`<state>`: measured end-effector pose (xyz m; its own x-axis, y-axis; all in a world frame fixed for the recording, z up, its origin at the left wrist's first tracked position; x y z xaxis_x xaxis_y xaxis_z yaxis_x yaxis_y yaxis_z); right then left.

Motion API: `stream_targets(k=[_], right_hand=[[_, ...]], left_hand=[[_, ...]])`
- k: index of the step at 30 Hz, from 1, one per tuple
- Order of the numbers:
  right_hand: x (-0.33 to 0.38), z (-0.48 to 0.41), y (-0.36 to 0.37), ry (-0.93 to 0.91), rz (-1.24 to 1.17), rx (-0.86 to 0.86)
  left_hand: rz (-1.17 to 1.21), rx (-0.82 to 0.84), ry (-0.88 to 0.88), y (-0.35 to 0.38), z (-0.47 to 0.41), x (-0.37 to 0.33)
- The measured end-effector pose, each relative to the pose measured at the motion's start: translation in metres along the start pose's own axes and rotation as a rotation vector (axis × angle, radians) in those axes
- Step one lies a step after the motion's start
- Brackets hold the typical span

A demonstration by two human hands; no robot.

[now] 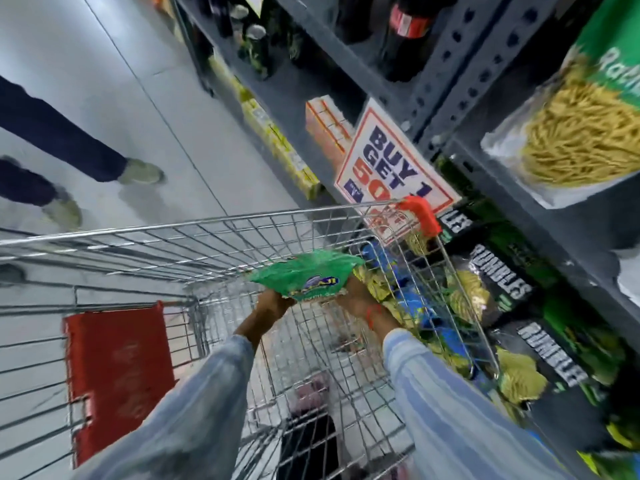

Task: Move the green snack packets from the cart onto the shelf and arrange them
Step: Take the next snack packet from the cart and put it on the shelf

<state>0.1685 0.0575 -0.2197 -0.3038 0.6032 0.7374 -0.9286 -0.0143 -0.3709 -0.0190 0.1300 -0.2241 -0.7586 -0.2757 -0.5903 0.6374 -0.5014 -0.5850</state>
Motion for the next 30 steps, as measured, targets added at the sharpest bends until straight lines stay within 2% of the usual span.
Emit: stream_targets(k=[2,3,5,6,8,12,16,19,23,26,30], right_hand=[[-0.005,-0.006,0.0,0.022,-0.025,-0.02],[-0.051,-0.034,0.005,0.012,-0.089,-0.034],[-0.08,-0.042,0.003,0.018,-0.147,-0.016],[-0.073,-0.028,0.007,0.078,-0.228,0.024],[0.012,0.028,-0.022,0.07,-0.242,-0.025],[0.038,0.077,-0.059,-0.045,-0.297,-0.104],[0.051,0.132,-0.106,-0.135,-0.391,-0.189],[0.065,0.185,-0.151,-0.21,-0.481,-0.317],[0.061,0.27,-0.207,-0.331,-0.613,-0.424],[0.044,0.339,-0.249,-0.402,-0.681,-0.514],[0.0,0.424,-0.299,-0.438,-0.695,-0.656]], left_hand=[[0.055,0.003,0.018,-0.001,0.001,-0.006],[0.088,-0.007,0.046,0.002,0.001,-0.005],[0.156,0.015,0.056,0.004,0.014,-0.006],[0.185,0.042,0.037,0.005,0.021,-0.006],[0.234,0.093,0.041,0.006,0.039,-0.015],[0.281,0.121,-0.02,-0.006,0.079,-0.049],[0.232,0.151,0.213,-0.025,0.125,-0.119],[0.204,0.17,0.369,-0.035,0.167,-0.168],[0.168,0.159,0.527,-0.034,0.243,-0.236],[0.159,0.191,0.611,-0.007,0.3,-0.278],[0.146,0.32,0.701,0.06,0.37,-0.315]])
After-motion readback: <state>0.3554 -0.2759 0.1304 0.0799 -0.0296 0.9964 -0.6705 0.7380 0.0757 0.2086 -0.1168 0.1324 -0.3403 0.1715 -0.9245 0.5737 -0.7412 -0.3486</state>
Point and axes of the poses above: each hand's wrist, its own z-axis away from the middle knuckle, its own y-axis out of the palm, x = y × z, the point moved 8 cm from there along -z, towards the middle knuckle, and after that the axes turned 4 degrees about -x, right-handed, at the moved point
